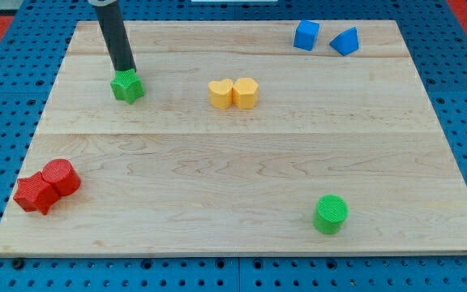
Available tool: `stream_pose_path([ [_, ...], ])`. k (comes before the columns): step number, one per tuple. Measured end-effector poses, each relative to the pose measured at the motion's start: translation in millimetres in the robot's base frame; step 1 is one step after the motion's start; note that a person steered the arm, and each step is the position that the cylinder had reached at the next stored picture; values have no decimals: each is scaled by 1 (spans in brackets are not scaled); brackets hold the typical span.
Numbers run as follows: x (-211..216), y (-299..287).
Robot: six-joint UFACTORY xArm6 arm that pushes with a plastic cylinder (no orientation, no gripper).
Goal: Slide the green star towards bottom center
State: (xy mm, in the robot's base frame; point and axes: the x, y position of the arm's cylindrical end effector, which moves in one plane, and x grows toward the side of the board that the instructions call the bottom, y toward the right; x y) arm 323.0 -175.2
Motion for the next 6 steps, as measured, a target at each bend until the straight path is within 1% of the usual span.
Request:
stream_pose_path([
  [1,2,-8],
  [2,21,-6],
  [3,60,5],
  [4,72,20],
  [6,114,18],
])
